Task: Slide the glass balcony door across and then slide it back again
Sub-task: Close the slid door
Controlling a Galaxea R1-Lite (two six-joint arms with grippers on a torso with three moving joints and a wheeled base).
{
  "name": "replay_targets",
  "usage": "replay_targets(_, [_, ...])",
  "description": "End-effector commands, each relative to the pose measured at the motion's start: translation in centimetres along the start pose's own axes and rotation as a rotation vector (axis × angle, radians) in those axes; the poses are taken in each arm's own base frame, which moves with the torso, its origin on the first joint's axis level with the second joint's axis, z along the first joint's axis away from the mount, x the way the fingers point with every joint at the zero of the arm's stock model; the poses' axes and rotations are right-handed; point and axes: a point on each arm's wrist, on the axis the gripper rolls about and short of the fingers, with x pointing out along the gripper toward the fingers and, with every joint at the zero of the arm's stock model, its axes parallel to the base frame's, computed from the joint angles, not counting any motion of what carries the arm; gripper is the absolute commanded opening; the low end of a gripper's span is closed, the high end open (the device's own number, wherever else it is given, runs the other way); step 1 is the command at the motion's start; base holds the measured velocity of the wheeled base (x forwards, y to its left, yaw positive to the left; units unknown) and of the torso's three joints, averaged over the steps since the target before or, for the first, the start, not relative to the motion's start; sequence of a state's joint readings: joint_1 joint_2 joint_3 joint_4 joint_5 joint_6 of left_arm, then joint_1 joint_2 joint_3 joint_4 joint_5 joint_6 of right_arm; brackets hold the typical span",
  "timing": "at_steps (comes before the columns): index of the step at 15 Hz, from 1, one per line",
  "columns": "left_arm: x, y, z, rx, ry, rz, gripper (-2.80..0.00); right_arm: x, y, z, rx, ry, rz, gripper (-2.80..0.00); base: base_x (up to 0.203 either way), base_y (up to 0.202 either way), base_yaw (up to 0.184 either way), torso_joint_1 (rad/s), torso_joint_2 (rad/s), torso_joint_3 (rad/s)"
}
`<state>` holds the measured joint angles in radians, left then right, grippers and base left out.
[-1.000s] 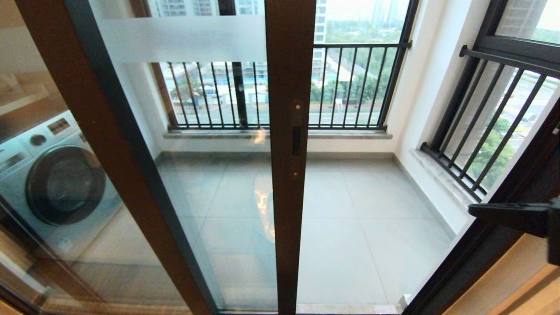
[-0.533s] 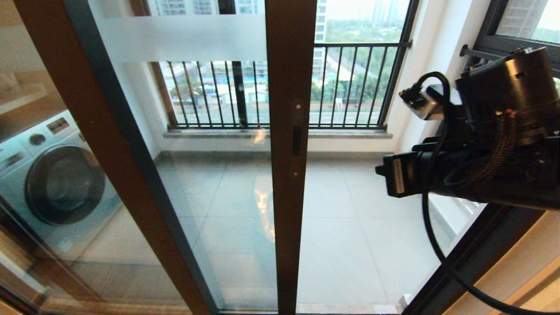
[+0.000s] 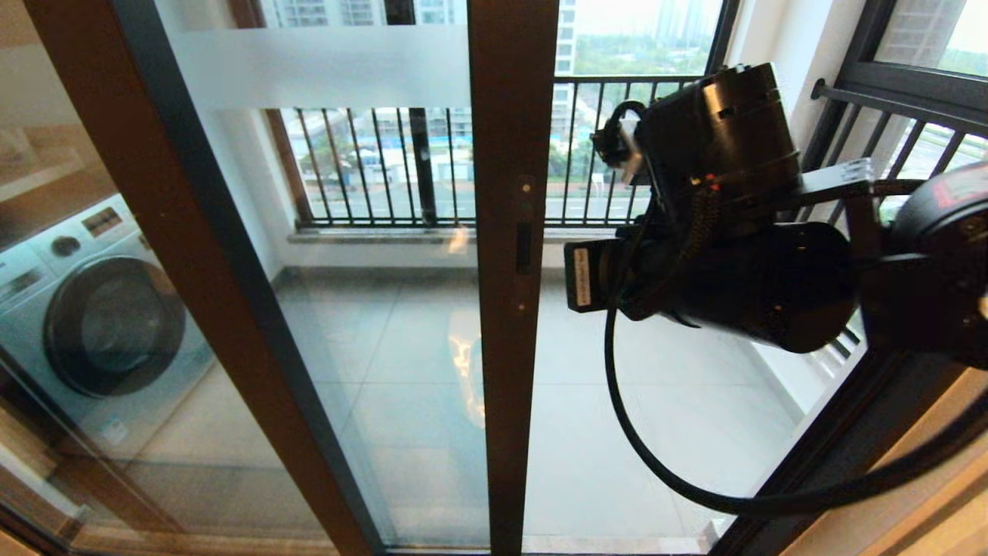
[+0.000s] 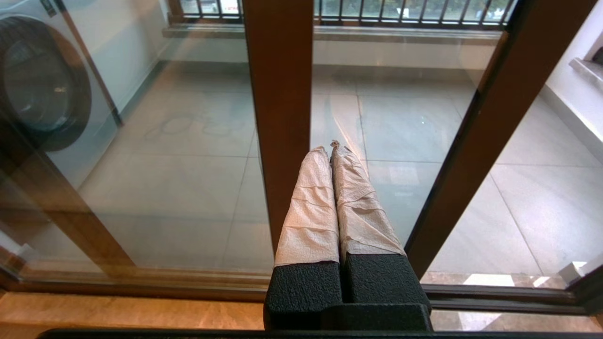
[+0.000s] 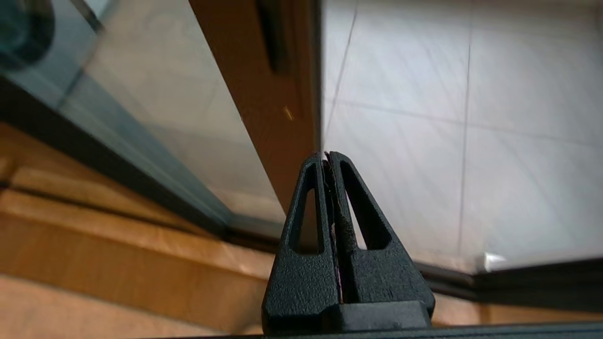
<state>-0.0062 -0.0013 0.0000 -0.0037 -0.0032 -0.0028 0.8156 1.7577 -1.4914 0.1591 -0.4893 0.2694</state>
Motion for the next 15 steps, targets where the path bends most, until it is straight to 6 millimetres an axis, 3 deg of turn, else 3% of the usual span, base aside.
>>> replay_targets(1, [0.0,0.0,0.0,0.000,0.003,0.000,-2.80,2.0,2.0,0.0,-0.007,-0.006,-0.005,-2.80,0.000,0.000,0.000,0.000,0.00,0.000])
replay_targets(4, [0.0,0.0,0.0,0.000,0.002,0.000,-2.80,2.5,4.2,0.7,-0.015,-0.053,-0.039,-2.80,0.000,0.000,0.000,0.000,0.00,0.000])
replay_targets(8, [0.0,0.0,0.0,0.000,0.003,0.000,-2.80,4.1,5.0,-0.6,-0.042,-0.024,-0.082,-2.80,0.000,0.000,0.000,0.000,0.00,0.000])
replay_targets(9, [0.0,0.0,0.0,0.000,0.003,0.000,-2.80,3.9,5.5,-0.7,-0.052,-0.024,-0.068,-0.81,0.000,0.000,0.000,0.000,0.00,0.000])
replay_targets(10, [0.0,0.0,0.0,0.000,0.002,0.000,-2.80,3.7,5.7,-0.8,-0.055,-0.023,-0.061,0.00,0.000,0.000,0.000,0.000,0.00,0.000])
replay_targets(15, [0.0,0.0,0.0,0.000,0.003,0.000,-2.80,4.4,5.2,-1.2,-0.058,-0.010,-0.090,0.00,0.000,0.000,0.000,0.000,0.00,0.000])
